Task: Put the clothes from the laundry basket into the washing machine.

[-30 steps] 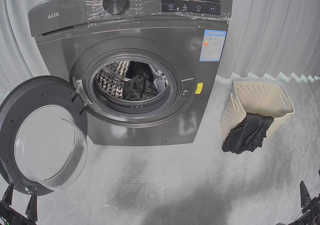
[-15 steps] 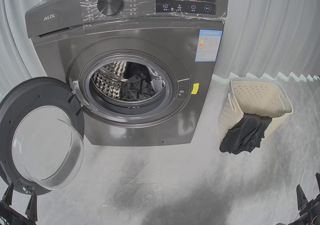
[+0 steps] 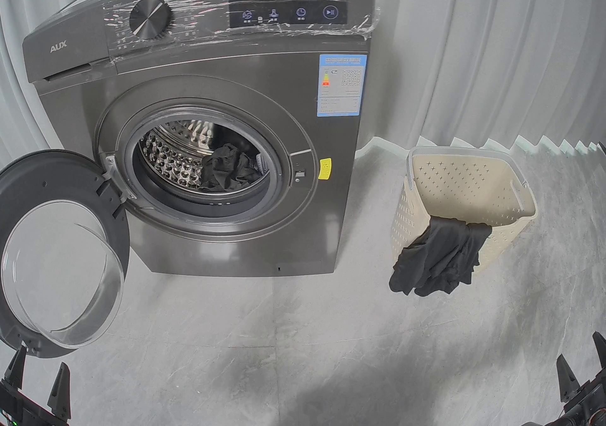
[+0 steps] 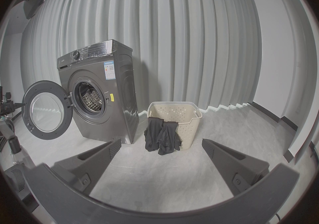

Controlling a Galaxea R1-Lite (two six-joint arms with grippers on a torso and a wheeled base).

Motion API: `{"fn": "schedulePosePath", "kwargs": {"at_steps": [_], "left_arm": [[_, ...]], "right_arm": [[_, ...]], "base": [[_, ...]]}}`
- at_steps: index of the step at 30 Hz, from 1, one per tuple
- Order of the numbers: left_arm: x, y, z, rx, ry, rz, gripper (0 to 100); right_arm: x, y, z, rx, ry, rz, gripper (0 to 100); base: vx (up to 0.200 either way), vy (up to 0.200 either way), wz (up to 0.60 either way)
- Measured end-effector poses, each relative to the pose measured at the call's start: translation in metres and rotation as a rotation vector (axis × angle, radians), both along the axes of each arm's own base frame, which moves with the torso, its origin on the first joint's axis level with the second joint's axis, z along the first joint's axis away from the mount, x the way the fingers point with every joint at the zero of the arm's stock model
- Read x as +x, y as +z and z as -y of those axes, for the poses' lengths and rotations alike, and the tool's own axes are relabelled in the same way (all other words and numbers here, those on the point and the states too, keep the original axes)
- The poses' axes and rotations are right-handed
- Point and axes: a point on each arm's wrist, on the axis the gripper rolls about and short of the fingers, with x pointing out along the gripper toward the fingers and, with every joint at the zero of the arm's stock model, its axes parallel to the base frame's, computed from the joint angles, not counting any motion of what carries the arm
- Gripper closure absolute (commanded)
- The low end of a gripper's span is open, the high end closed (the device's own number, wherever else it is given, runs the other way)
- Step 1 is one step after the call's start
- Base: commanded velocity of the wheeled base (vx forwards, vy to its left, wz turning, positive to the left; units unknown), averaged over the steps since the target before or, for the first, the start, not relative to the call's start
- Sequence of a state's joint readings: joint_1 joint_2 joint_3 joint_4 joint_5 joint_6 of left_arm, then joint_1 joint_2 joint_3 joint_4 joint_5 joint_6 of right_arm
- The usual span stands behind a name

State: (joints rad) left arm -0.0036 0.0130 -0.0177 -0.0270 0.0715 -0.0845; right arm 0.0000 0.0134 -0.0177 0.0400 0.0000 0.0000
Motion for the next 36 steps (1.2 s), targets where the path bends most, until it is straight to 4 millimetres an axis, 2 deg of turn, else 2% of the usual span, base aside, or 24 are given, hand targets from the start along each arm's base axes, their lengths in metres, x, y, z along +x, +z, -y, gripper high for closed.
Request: {"fn": "schedulePosePath", "kwargs": {"at_steps": [9,28,36], "left_arm": [[0.0000,0.0001,0.0000,0.000,0.001,0.001,0],[0.0001,0.0001,0.0000,-0.002,0.001,-0.001,0],[0.0001,0.0001,0.0000,-0.004,0.001,-0.001,0]], "right_arm": [[0.0000,0.0000,0.0000,0.000,0.000,0.000,0],[0.0001,0.0000,0.0000,0.000,0.000,-0.001,0],[0.0001,0.0000,0.0000,0.000,0.000,-0.002,0]], "base": [[0.000,-0.022,0.00],[0.000,-0.200,0.00],[0.000,0.000,0.00]]}}
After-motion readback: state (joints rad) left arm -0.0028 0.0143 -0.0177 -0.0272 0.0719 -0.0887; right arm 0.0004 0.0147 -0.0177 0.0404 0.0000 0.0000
